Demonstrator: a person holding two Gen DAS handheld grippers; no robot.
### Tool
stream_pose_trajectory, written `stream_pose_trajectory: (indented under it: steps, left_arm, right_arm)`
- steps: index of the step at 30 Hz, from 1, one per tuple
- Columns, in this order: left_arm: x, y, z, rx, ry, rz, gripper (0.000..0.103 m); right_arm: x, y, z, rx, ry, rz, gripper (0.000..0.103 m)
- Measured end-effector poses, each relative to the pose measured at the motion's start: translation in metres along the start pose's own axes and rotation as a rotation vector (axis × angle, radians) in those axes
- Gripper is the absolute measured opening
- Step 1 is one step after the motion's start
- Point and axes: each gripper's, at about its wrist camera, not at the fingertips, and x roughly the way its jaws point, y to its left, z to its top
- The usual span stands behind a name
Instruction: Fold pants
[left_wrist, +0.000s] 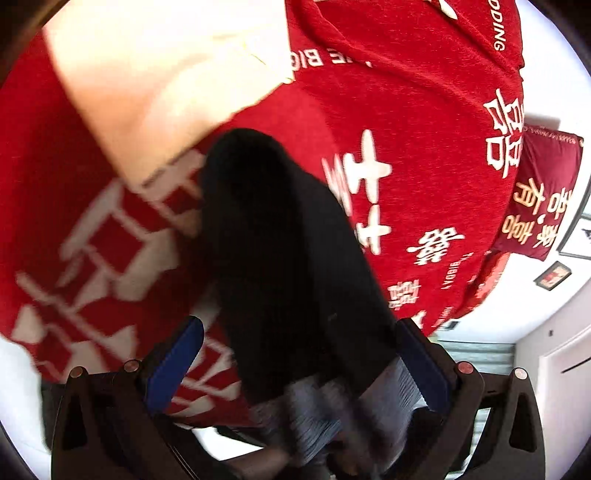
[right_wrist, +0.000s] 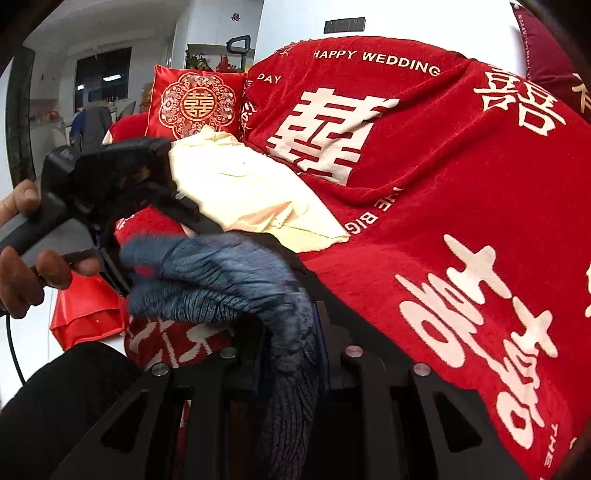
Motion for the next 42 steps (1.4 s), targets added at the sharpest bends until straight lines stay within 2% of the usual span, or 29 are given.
stream_pose_trajectory:
  steps: [2, 5, 7, 8, 9, 12, 13, 17, 19, 21, 24, 25, 26, 29, 31, 32, 33, 34, 35, 37, 38, 39, 42]
  left_arm:
    - [0.011, -0.008, -0.001, 0.007, 0.025, -0.026, 0.103]
    - [0.01, -0.019, -0.003, 0.055, -0.019, -0.013, 0.101]
    - [0.011, -0.023, -0.001, 0.091, -0.018, 0.045, 0.077]
    - [0.015, -0.024, 0.0, 0.118, 0.005, 0.118, 0.074]
    - [0.017, -0.025, 0.001, 0.14, 0.015, 0.155, 0.074]
    - [0.017, -0.035, 0.003, 0.224, 0.027, 0.202, 0.064]
    - [0.016, -0.039, 0.004, 0.242, 0.028, 0.21, 0.061]
    - [0.018, -0.061, 0.001, 0.386, 0.037, 0.303, 0.06]
    - [0.015, -0.065, 0.002, 0.443, 0.058, 0.319, 0.06]
    - [0.012, -0.065, 0.009, 0.482, 0.073, 0.355, 0.06]
    - [0.013, -0.053, 0.024, 0.472, 0.133, 0.344, 0.06]
    - [0.014, -0.047, 0.029, 0.452, 0.151, 0.34, 0.06]
    - [0.014, -0.042, 0.035, 0.428, 0.163, 0.349, 0.06]
    - [0.014, -0.035, 0.041, 0.423, 0.169, 0.344, 0.06]
    - [0.014, -0.035, 0.04, 0.432, 0.166, 0.348, 0.06]
    - [0.016, -0.034, 0.04, 0.438, 0.167, 0.356, 0.059]
    - [0.017, -0.034, 0.038, 0.441, 0.176, 0.36, 0.048]
    - [0.019, -0.035, 0.037, 0.447, 0.17, 0.379, 0.046]
    - [0.018, -0.035, 0.035, 0.449, 0.163, 0.387, 0.044]
    - [0.015, -0.04, 0.031, 0.457, 0.143, 0.395, 0.039]
    - [0.014, -0.045, 0.029, 0.466, 0.134, 0.402, 0.035]
    - [0.013, -0.051, 0.025, 0.481, 0.121, 0.416, 0.035]
    - [0.009, -0.076, 0.012, 0.532, 0.093, 0.44, 0.026]
  right_arm:
    - [0.0, 0.005, -0.001, -0.026, 0.001, -0.002, 0.024]
    - [0.002, 0.017, -0.003, -0.087, 0.002, -0.012, 0.024]
    - [0.002, 0.022, -0.004, -0.106, 0.009, -0.005, 0.024]
    - [0.003, 0.024, -0.004, -0.12, 0.02, 0.005, 0.024]
    - [0.004, 0.027, -0.005, -0.14, 0.032, 0.01, 0.024]
    - [-0.002, 0.03, -0.003, -0.155, 0.053, 0.034, 0.028]
    - [-0.009, 0.024, 0.0, -0.111, 0.048, 0.063, 0.028]
    - [-0.026, -0.011, 0.001, 0.069, 0.055, 0.157, 0.046]
    - [-0.028, -0.029, -0.004, 0.126, 0.092, 0.221, 0.047]
    - [-0.033, -0.039, -0.006, 0.13, 0.107, 0.266, 0.047]
    - [-0.04, -0.052, -0.004, 0.191, 0.11, 0.449, 0.047]
    - [-0.041, -0.053, -0.003, 0.19, 0.105, 0.436, 0.048]
    - [-0.039, -0.054, -0.003, 0.174, 0.099, 0.376, 0.051]
    - [-0.012, -0.044, -0.006, 0.139, 0.159, 0.269, 0.051]
    - [0.018, -0.016, -0.009, 0.042, 0.224, 0.262, 0.051]
    - [0.035, 0.0, -0.012, -0.001, 0.281, 0.264, 0.051]
    - [0.051, 0.012, -0.016, -0.034, 0.339, 0.26, 0.051]
    - [0.06, 0.023, -0.019, -0.072, 0.337, 0.234, 0.053]
    - [0.058, 0.03, -0.016, -0.093, 0.287, 0.222, 0.053]
    - [0.055, 0.025, -0.011, -0.047, 0.318, 0.225, 0.053]
    - [0.046, 0.018, -0.009, -0.015, 0.306, 0.23, 0.053]
    - [0.035, 0.012, -0.009, 0.003, 0.282, 0.223, 0.053]
    - [-0.011, -0.018, -0.02, 0.055, 0.224, 0.171, 0.053]
